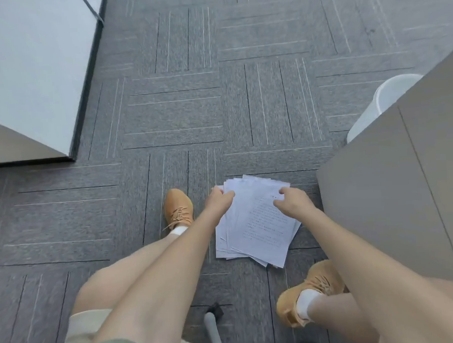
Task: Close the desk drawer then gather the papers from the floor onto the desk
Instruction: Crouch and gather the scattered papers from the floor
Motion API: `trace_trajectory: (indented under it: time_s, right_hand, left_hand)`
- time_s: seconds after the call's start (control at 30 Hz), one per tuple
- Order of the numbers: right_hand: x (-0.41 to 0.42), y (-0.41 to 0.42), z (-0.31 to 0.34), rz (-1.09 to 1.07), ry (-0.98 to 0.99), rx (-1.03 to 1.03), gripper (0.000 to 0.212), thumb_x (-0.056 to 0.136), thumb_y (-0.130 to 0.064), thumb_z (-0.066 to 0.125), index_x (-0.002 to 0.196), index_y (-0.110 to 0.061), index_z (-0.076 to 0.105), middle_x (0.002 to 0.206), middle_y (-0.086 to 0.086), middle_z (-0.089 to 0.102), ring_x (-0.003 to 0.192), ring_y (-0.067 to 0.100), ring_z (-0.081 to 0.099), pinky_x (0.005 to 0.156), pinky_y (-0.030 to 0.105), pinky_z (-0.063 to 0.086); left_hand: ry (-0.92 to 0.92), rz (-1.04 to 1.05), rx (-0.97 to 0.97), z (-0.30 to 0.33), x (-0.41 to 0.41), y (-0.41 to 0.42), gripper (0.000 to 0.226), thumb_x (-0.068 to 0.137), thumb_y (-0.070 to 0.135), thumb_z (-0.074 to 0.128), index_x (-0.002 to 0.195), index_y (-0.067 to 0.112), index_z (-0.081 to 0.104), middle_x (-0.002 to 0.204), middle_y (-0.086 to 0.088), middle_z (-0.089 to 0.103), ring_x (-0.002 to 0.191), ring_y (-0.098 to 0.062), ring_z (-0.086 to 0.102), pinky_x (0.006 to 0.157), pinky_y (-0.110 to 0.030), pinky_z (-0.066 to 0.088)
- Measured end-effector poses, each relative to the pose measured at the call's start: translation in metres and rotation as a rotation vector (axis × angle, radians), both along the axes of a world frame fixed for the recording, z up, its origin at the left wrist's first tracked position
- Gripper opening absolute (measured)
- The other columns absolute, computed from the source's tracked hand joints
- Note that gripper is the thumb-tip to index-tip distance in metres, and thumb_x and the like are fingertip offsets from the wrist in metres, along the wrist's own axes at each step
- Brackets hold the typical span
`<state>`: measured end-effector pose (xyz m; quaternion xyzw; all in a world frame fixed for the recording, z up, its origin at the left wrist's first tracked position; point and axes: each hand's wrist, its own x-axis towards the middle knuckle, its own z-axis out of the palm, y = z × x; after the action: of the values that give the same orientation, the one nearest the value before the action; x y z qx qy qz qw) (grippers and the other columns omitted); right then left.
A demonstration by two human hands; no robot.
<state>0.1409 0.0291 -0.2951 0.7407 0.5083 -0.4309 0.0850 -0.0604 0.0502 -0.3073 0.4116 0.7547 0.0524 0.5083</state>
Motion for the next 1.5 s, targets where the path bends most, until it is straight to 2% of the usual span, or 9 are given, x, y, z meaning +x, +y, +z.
trace_trajectory:
  time_s: [0.1, 0.3, 0.5, 0.67, 0.83, 1.07, 1.2, 1.3, 1.5]
  right_hand:
    - [0.001, 0.004, -0.054, -0.061, 0.032, -0.088, 0.055, 0.096, -0.029, 0.051, 0.146, -0.007, 0.044, 0.148, 0.013, 0.052, 0.134, 0.031, 0.048, 0.101, 0.036, 0.042]
    - [0.011, -0.004, -0.158, -0.288, 0.059, -0.201, 0.055, 0.097, -0.028, 0.050, 0.146, -0.004, 0.043, 0.150, 0.012, 0.049, 0.135, 0.031, 0.048, 0.102, 0.037, 0.043]
    - [0.025, -0.011, -0.237, -0.763, -0.013, -0.201, 0.050, 0.094, -0.021, 0.058, 0.141, -0.009, 0.047, 0.143, 0.016, 0.050, 0.126, 0.036, 0.051, 0.084, 0.034, 0.041]
    - [0.041, -0.022, -0.280, -0.966, -0.138, -0.211, 0.042, 0.092, -0.012, 0.055, 0.131, 0.001, 0.048, 0.142, 0.022, 0.039, 0.111, 0.040, 0.053, 0.077, 0.038, 0.042]
    - [0.038, -0.020, -0.295, -0.930, -0.223, -0.233, 0.042, 0.087, -0.016, 0.054, 0.126, 0.002, 0.050, 0.145, 0.020, 0.027, 0.120, 0.043, 0.043, 0.090, 0.047, 0.049]
    - [0.036, -0.020, -0.300, -0.981, -0.202, -0.152, 0.043, 0.085, -0.012, 0.053, 0.125, 0.004, 0.049, 0.141, 0.019, 0.034, 0.122, 0.041, 0.043, 0.079, 0.042, 0.046]
    - [0.032, -0.022, -0.296, -0.948, -0.149, -0.047, 0.032, 0.090, -0.012, 0.049, 0.121, -0.005, 0.055, 0.135, 0.014, 0.040, 0.104, 0.037, 0.053, 0.084, 0.045, 0.051]
    - [0.026, -0.020, -0.296, -0.858, -0.116, -0.011, 0.038, 0.088, -0.013, 0.045, 0.124, -0.019, 0.057, 0.133, 0.011, 0.043, 0.106, 0.040, 0.055, 0.098, 0.050, 0.047]
    - [0.024, -0.022, -0.298, -0.718, -0.123, 0.030, 0.043, 0.091, -0.015, 0.051, 0.132, -0.025, 0.054, 0.132, 0.010, 0.042, 0.118, 0.033, 0.047, 0.107, 0.049, 0.032]
  left_hand:
    - [0.046, 0.041, -0.071, -0.051, -0.006, 0.012, 0.012, 0.086, 0.026, 0.051, 0.082, 0.017, 0.045, 0.074, 0.001, 0.044, 0.073, -0.021, 0.043, 0.061, -0.032, 0.031]
    - [0.073, 0.123, -0.222, -0.154, -0.019, 0.015, 0.046, 0.085, 0.028, 0.056, 0.127, 0.011, 0.053, 0.129, -0.008, 0.057, 0.118, -0.028, 0.053, 0.098, -0.037, 0.045]
    - [0.105, 0.166, -0.251, -0.225, -0.025, 0.012, 0.060, 0.080, 0.030, 0.059, 0.136, 0.012, 0.045, 0.139, -0.009, 0.052, 0.123, -0.028, 0.051, 0.098, -0.036, 0.042]
    - [0.176, 0.231, -0.209, -0.266, -0.031, 0.014, 0.071, 0.078, 0.025, 0.063, 0.142, 0.012, 0.036, 0.141, -0.014, 0.044, 0.125, -0.033, 0.048, 0.102, -0.039, 0.042]
    - [0.205, 0.282, -0.171, -0.285, -0.031, 0.018, 0.060, 0.079, 0.018, 0.058, 0.135, 0.011, 0.037, 0.135, -0.017, 0.045, 0.117, -0.035, 0.052, 0.097, -0.040, 0.045]
    - [0.237, 0.202, -0.094, -0.294, -0.017, 0.014, 0.046, 0.079, 0.004, 0.047, 0.124, 0.005, 0.039, 0.128, -0.019, 0.052, 0.116, -0.037, 0.052, 0.097, -0.042, 0.045]
    - [0.190, 0.173, -0.062, -0.292, -0.009, 0.009, 0.039, 0.080, 0.002, 0.045, 0.118, 0.005, 0.041, 0.123, -0.015, 0.053, 0.111, -0.033, 0.053, 0.089, -0.037, 0.045]
    - [0.133, 0.157, -0.080, -0.290, -0.006, 0.006, 0.043, 0.083, 0.002, 0.043, 0.126, 0.011, 0.039, 0.122, -0.011, 0.055, 0.104, -0.030, 0.054, 0.082, -0.033, 0.042]
    - [0.139, 0.073, -0.098, -0.288, 0.009, -0.004, 0.056, 0.085, 0.007, 0.041, 0.139, 0.018, 0.029, 0.133, -0.017, 0.041, 0.124, -0.035, 0.040, 0.102, -0.044, 0.034]
